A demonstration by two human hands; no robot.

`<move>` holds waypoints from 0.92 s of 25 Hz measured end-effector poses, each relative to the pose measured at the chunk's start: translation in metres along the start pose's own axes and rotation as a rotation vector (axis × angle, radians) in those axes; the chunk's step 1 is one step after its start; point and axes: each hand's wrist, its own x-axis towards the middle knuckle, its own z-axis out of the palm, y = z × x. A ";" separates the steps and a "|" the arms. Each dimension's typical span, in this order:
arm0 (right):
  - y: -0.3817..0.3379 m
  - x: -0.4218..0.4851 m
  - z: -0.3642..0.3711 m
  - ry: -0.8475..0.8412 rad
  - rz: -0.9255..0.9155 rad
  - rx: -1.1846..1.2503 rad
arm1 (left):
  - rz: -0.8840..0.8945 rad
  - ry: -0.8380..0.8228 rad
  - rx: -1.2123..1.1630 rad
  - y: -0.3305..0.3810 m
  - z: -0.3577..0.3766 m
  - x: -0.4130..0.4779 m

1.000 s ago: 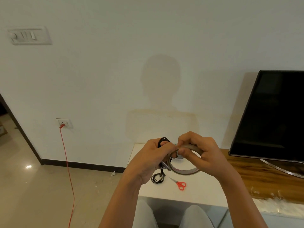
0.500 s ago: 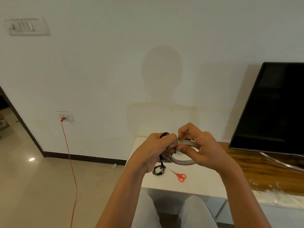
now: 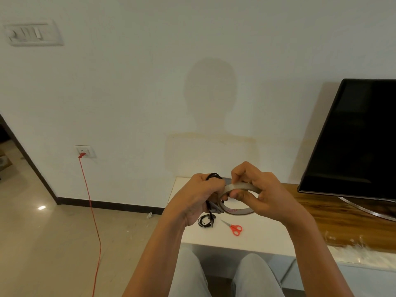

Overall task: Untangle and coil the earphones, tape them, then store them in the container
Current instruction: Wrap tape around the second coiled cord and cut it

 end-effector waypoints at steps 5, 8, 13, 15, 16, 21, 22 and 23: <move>-0.001 0.001 -0.003 0.029 0.019 0.009 | 0.020 0.011 -0.020 -0.002 0.002 0.002; -0.002 0.000 -0.002 0.022 0.037 0.003 | 0.014 0.027 -0.010 -0.003 0.006 0.004; -0.001 -0.001 0.000 -0.003 0.067 -0.017 | 0.021 0.017 -0.017 -0.003 0.005 0.003; -0.001 -0.002 0.001 -0.012 0.064 -0.030 | 0.026 0.016 -0.011 -0.004 0.004 0.002; 0.001 -0.002 0.002 -0.014 0.065 -0.032 | 0.029 0.017 -0.010 -0.005 0.003 0.003; 0.006 0.002 0.014 0.377 0.054 -0.240 | 0.095 0.162 -0.130 -0.011 0.005 0.009; 0.004 0.002 0.020 0.572 0.103 -0.236 | 0.129 0.221 -0.164 -0.013 0.006 0.011; 0.002 0.002 0.026 0.739 0.197 -0.185 | 0.171 0.280 -0.179 -0.015 0.006 0.014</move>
